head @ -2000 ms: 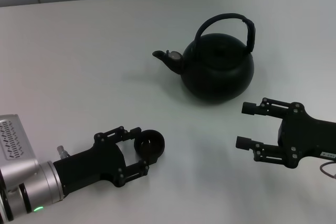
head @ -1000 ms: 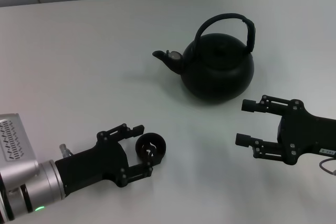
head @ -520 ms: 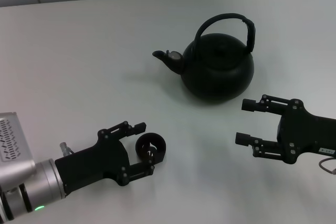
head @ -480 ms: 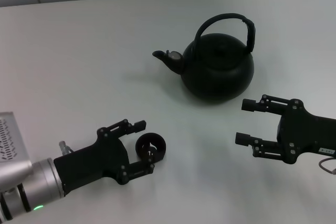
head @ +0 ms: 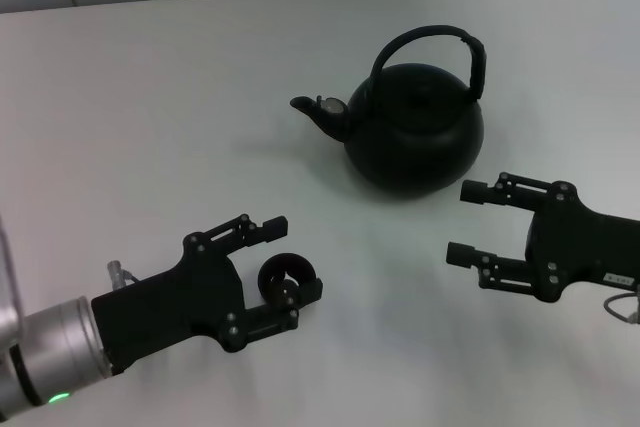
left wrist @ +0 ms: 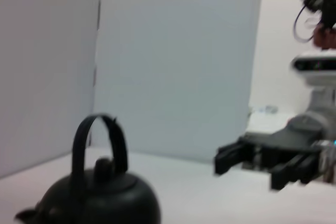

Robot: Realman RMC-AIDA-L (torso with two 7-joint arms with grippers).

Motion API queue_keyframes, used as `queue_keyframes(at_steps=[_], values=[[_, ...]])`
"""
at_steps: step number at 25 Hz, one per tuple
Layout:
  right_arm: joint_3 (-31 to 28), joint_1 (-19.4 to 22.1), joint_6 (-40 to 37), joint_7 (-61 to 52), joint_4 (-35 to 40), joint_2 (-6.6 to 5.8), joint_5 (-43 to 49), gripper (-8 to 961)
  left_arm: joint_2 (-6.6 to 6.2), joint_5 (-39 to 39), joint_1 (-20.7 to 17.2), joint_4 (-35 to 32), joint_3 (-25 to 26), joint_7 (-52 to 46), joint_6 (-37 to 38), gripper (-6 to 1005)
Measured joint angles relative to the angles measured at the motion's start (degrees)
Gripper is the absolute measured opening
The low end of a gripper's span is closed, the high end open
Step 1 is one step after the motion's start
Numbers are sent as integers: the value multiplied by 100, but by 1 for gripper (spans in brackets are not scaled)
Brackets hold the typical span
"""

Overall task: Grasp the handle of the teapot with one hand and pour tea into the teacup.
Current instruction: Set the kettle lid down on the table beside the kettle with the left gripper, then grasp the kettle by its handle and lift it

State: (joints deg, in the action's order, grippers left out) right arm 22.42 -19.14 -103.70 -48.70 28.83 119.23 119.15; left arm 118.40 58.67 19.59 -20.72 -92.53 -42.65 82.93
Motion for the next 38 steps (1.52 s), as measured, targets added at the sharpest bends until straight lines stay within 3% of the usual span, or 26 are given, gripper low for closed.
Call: queue_keyframes(at_steps=[6,12,15,16,18,24,32,38], values=[[-1,-62,136,0,-152,4,-209,712,-105,30,-109,-88,146,-175,628,743],[-1,-70,308,1,-240,4,-245,713,-329,290,-142,-291,167,-765,691,742],[-1,-69,364,1,-292,4,-263,713,-454,990,-144,-617,565,-1272,680,742],[-2,-69,387,1,-312,4,-296,713,-454,990,-144,-617,565,-1272,680,742],[-8,-68,437,1,-390,4,-439,712,-468,1644,-128,-839,1101,-1627,676,741],[-10,-207,649,-38,-932,4,-1223,711,-456,2656,-122,-1499,1511,-2053,636,740],[-17,-268,747,-464,-1078,-2,-1356,710,-463,3021,47,-1715,1803,-2054,755,739],[-531,-149,919,-516,-1094,-1,-1366,711,-481,3408,76,-1921,2120,-2004,789,738]])
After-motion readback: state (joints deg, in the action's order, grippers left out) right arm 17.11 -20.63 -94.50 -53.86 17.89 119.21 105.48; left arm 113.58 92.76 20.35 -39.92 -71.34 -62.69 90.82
